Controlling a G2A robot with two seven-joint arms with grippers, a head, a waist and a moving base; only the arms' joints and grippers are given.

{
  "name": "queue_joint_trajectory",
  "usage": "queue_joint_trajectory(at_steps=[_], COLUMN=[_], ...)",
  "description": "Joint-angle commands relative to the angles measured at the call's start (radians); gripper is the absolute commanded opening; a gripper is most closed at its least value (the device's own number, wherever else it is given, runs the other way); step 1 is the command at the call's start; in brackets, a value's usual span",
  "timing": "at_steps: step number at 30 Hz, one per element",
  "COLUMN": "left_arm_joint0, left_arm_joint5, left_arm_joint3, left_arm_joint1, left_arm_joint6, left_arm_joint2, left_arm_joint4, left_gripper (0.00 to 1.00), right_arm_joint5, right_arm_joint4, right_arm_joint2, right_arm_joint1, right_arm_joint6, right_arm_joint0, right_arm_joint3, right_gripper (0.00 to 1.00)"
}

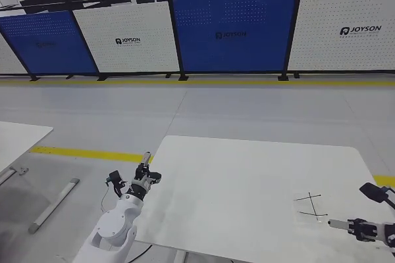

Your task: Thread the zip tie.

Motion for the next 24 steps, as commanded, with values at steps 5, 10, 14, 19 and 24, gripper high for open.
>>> queue_joint_trajectory(at_steps=[5, 10, 14, 19, 24], left_arm_joint0=[0.000, 0.000, 0.000, 0.000, 0.000], left_arm_joint5=[0.000, 0.000, 0.000, 0.000, 0.000], left_arm_joint3=[0.000, 0.000, 0.000, 0.000, 0.000], left_arm_joint1=[0.000, 0.000, 0.000, 0.000, 0.000], left_arm_joint6=[0.000, 0.000, 0.000, 0.000, 0.000], left_arm_joint2=[0.000, 0.000, 0.000, 0.000, 0.000], left_arm_joint4=[0.000, 0.000, 0.000, 0.000, 0.000], left_gripper=[1.00, 1.00, 1.00, 1.00, 1.00], right_arm_joint5=[0.000, 0.045, 0.147, 0.271, 0.316], right_arm_joint4=[0.000, 0.047, 0.034, 0.050, 0.047], right_arm_joint2=[0.000, -0.044, -0.122, -0.230, -0.334], right_arm_joint1=[0.000, 0.011, 0.050, 0.092, 0.096], right_arm_joint6=[0.000, 0.000, 0.000, 0.000, 0.000], right_arm_joint0=[0.000, 0.017, 0.080, 0.205, 0.325], right_arm_joint3=[0.000, 0.016, 0.031, 0.120, 0.211], right_gripper=[1.00, 1.00, 1.00, 1.00, 1.00])
